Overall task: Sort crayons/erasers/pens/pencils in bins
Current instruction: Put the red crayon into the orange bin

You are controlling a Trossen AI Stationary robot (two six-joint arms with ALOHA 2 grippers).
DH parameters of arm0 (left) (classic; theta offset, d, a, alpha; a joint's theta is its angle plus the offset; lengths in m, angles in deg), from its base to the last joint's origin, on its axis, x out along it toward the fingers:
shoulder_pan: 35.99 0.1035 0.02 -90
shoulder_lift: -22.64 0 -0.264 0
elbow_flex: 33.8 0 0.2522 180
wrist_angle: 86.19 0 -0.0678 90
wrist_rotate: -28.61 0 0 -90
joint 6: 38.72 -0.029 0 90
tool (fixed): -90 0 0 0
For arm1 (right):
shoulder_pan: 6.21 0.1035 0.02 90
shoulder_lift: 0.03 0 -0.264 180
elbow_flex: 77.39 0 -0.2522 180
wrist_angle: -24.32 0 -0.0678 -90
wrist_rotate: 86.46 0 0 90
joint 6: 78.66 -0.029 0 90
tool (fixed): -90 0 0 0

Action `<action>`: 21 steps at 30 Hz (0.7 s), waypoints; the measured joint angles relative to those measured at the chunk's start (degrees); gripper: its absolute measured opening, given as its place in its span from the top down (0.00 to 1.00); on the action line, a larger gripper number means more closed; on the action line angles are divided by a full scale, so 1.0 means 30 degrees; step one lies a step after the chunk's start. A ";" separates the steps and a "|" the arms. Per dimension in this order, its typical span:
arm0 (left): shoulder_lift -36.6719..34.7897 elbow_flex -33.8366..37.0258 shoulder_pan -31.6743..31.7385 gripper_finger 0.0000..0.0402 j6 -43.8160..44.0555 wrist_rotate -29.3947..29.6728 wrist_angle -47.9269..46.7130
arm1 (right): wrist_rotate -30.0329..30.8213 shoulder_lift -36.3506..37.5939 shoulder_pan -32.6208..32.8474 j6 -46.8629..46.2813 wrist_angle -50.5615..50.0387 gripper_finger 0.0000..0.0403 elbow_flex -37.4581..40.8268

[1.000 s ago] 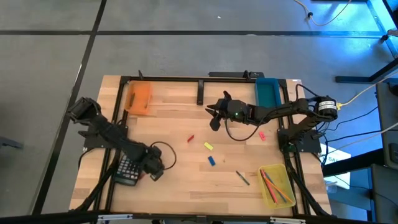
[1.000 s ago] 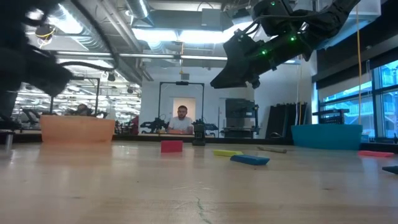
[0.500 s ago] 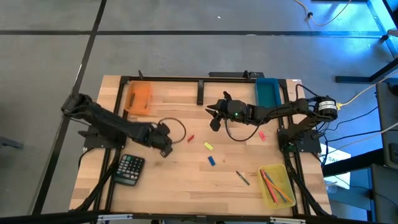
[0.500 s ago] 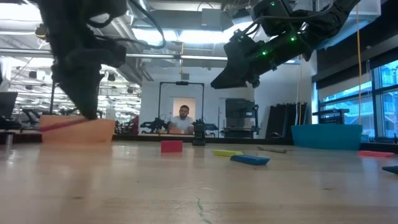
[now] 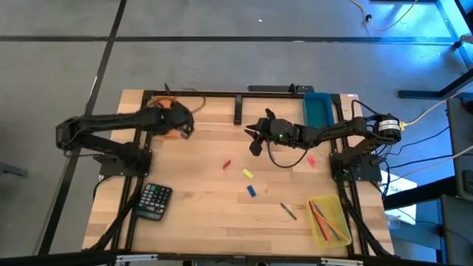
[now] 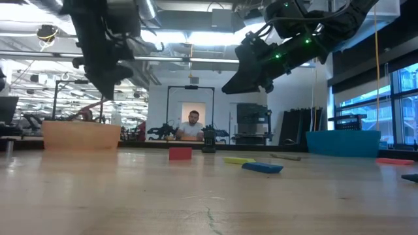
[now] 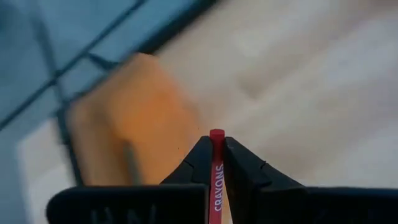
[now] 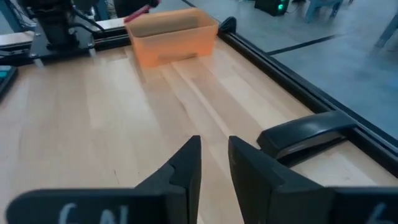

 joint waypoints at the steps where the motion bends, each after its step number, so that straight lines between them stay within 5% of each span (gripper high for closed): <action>1: 0.0040 -0.0005 0.0738 0.96 -0.0339 0.0337 0.0074 | 0.0144 0.0000 -0.0077 0.0038 -0.0004 0.79 0.0000; 6: 0.0139 0.0350 0.3780 0.96 -0.1564 0.0847 0.1266 | 0.1101 0.0000 -0.0672 0.0939 -0.0016 0.79 0.0000; 11: 0.0146 0.1146 0.6039 0.96 -0.2637 -0.1293 0.2690 | 0.1096 0.0000 -0.1471 0.1456 -0.0404 0.79 0.0000; 21: 0.0143 0.1299 0.8451 0.88 -0.4249 -0.1287 0.5108 | 0.1069 0.0000 -0.2518 0.2462 -0.1691 0.79 0.0000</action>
